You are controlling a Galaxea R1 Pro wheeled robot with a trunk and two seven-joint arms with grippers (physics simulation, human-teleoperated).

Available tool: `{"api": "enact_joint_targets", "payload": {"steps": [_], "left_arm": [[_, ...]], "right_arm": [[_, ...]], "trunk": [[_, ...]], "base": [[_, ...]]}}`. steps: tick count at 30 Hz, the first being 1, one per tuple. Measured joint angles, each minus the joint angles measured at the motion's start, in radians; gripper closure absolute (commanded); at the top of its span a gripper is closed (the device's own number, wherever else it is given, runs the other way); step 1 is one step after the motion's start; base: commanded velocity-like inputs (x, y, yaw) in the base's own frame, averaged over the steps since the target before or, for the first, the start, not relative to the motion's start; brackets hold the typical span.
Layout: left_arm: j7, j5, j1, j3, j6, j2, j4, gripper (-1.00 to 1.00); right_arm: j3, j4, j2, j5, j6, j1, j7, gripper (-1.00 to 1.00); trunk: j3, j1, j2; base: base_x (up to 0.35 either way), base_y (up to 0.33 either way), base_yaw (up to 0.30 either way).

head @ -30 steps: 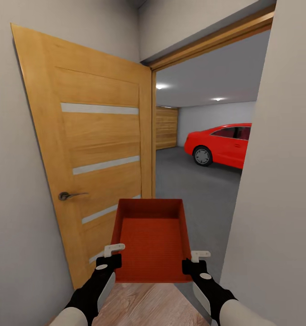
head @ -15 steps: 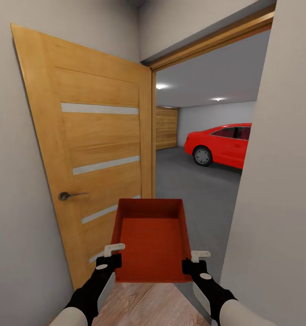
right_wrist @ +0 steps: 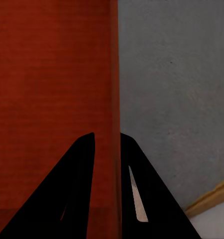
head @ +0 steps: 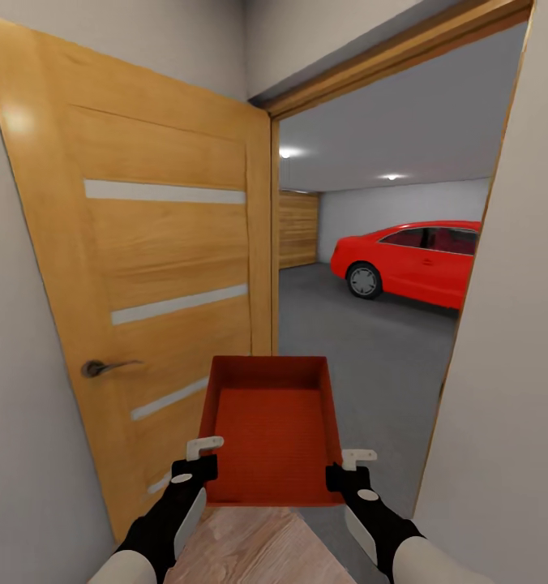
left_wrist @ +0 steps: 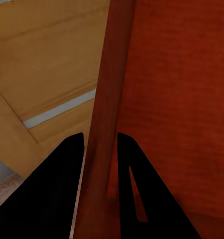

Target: Move the two storage containers from the living room to the garage. In the garage, place one container on the floor and stack the other container on top of it (either order is fine).

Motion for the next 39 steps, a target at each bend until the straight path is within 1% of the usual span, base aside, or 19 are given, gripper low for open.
{"api": "enact_joint_targets", "payload": {"steps": [4,14,20,34,39], "left_arm": [[0.000,0.006,0.000,-0.002,0.000,0.003,0.001,1.00],[0.000,0.006,0.000,-0.002,0.000,0.002,0.000,1.00],[0.000,0.005,0.000,-0.002,0.000,0.002,0.001,1.00],[0.000,0.005,0.000,-0.003,0.001,0.003,0.000,1.00],[0.000,0.006,0.000,-0.002,0.001,0.002,0.001,1.00]], "right_arm": [[-0.001,-0.001,0.002,0.003,0.003,0.000,-0.002,1.00],[-0.002,-0.002,0.002,0.004,0.004,0.000,-0.001,1.00],[-0.001,-0.001,0.002,0.002,0.003,0.000,-0.001,1.00],[-0.001,0.001,0.003,0.002,0.001,0.000,-0.002,1.00],[-0.003,-0.002,0.002,0.004,0.006,0.000,-0.001,1.00]], "trunk": [[0.000,0.000,0.000],[0.000,0.001,0.000],[0.000,0.000,0.000],[0.000,0.000,0.000],[0.000,0.000,0.000]], "base": [[0.140,0.000,-0.216],[0.011,0.000,-0.230],[0.117,0.093,-0.035],[0.219,0.198,-0.001],[0.088,0.068,-0.079]]}}
